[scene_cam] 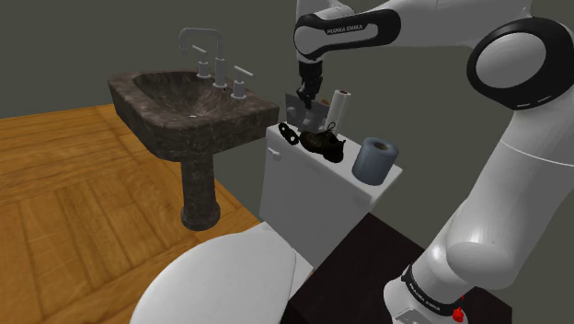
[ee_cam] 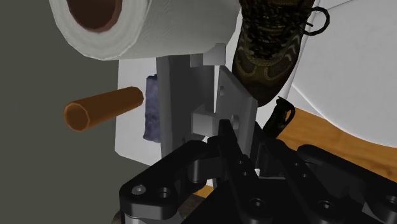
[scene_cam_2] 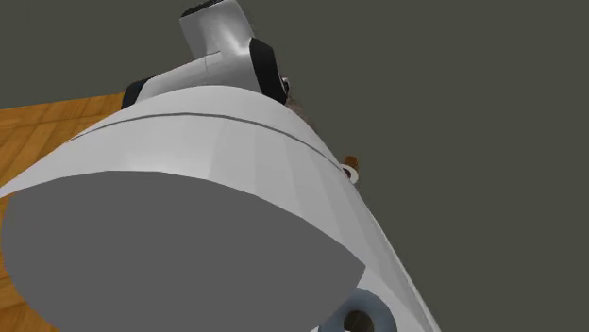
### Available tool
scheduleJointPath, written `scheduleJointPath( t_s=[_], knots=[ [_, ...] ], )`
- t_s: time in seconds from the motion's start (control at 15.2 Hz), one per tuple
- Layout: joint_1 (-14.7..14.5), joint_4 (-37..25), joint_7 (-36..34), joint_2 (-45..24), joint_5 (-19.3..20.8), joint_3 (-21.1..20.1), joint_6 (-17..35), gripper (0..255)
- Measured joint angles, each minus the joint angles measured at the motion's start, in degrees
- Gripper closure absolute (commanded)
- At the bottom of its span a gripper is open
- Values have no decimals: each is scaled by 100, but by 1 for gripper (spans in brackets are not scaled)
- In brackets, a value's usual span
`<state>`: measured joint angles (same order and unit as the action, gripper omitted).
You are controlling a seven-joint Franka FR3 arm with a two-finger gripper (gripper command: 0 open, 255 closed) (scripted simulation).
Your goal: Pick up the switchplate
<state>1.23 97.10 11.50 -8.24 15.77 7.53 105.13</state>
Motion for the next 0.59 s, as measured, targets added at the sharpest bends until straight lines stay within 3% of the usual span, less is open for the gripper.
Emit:
scheduleJointPath(
  t_s=[0.59],
  knots=[
    [-17,-692,162,-4,-38,-9,-670,255]
  ],
)
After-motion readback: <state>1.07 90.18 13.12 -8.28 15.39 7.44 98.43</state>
